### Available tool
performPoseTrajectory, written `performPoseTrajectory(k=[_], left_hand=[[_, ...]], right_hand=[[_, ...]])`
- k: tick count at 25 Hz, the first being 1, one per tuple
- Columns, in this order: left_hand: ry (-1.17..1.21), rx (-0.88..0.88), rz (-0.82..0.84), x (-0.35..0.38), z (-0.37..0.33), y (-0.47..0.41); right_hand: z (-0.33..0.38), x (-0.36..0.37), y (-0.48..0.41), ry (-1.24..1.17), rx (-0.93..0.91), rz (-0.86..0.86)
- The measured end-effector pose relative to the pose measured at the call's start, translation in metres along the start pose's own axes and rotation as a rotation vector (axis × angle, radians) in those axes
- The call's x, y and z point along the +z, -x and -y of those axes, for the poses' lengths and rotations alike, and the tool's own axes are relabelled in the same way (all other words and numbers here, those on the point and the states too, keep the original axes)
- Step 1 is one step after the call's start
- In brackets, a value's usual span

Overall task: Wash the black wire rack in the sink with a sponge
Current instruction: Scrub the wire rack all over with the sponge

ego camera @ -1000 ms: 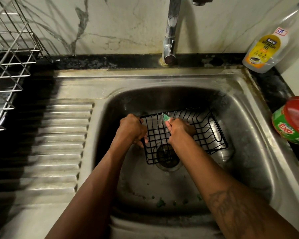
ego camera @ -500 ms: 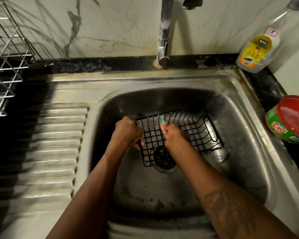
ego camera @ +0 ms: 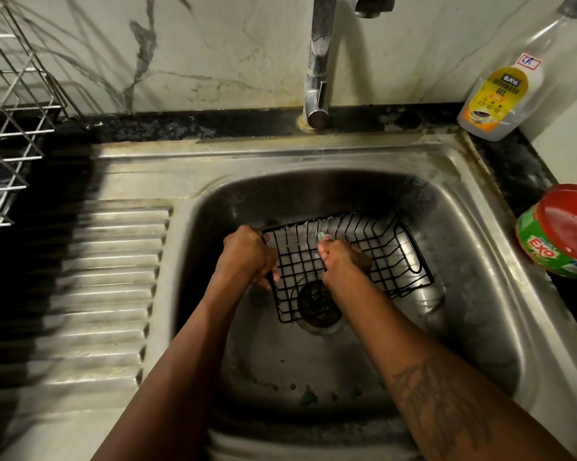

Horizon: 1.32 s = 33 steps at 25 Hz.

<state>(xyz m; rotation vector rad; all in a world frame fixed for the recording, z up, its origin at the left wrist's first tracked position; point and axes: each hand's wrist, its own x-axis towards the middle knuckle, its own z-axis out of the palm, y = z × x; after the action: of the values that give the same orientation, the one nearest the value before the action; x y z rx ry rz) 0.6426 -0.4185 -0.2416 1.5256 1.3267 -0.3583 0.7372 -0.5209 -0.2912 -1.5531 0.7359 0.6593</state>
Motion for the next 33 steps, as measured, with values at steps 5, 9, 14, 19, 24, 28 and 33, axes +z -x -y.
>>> performPoseTrajectory(k=[5, 9, 14, 19, 24, 28, 33], left_hand=[[0.017, 0.018, -0.04, 0.001, 0.002, -0.004], [0.041, 0.02, -0.052, 0.002, 0.005, -0.007], [0.05, 0.016, -0.034, 0.005, 0.006, -0.011], [0.05, 0.038, -0.046, 0.001, 0.007, -0.012], [0.062, 0.05, -0.057, 0.0, 0.009, -0.012], [0.06, 0.028, -0.031, 0.002, 0.008, -0.01], [0.005, 0.039, -0.03, 0.0, 0.008, -0.003]], right_hand=[[0.02, -0.002, 0.004, -0.082, 0.005, 0.358], [0.032, -0.008, 0.007, -0.108, -0.045, 0.262], [0.018, -0.021, -0.016, 0.133, -0.055, 0.116], [0.044, -0.019, -0.006, -0.25, -0.109, 0.107], [0.028, -0.018, -0.014, -0.141, -0.16, -0.11], [0.023, -0.019, -0.021, -0.128, -0.224, -0.21], [0.041, -0.014, -0.007, -0.295, -0.428, -0.277]])
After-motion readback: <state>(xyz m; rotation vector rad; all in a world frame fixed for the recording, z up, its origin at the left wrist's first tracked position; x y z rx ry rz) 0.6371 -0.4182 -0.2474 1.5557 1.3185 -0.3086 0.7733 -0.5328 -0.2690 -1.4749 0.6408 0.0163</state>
